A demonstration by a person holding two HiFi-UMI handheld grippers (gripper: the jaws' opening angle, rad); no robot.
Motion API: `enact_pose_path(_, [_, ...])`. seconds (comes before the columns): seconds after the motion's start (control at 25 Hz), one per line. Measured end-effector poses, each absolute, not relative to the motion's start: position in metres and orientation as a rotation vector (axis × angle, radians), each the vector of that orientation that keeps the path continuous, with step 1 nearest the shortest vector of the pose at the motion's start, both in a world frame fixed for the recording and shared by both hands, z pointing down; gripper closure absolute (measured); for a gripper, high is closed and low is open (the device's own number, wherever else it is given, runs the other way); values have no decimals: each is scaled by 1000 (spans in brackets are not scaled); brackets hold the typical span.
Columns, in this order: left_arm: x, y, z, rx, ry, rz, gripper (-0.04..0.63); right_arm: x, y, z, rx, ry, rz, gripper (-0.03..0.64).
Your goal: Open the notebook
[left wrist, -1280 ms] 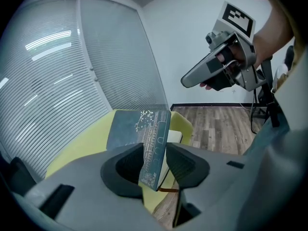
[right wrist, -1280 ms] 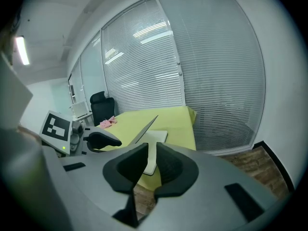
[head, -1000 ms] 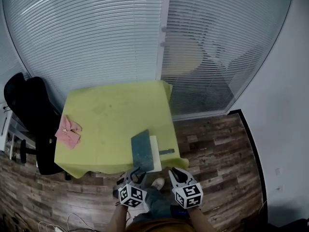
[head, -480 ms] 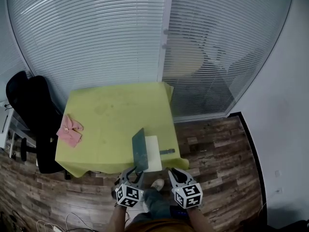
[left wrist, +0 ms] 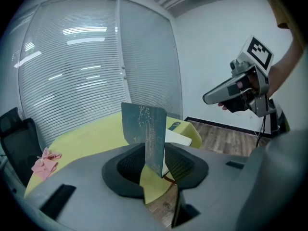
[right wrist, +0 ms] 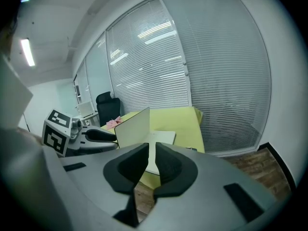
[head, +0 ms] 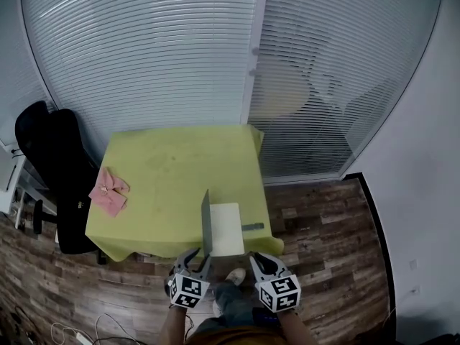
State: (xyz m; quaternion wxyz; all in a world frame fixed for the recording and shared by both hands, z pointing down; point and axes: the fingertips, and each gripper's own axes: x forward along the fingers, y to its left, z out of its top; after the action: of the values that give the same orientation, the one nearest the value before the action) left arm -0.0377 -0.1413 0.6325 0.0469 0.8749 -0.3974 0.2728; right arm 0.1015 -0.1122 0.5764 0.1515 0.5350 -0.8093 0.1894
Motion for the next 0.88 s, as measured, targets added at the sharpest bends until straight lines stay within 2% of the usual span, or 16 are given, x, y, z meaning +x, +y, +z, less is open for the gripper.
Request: enact_pose_path(0.88, [-74,-143,631,2550,-1299,679,479,90,-112,587,1497,-2321,566,561])
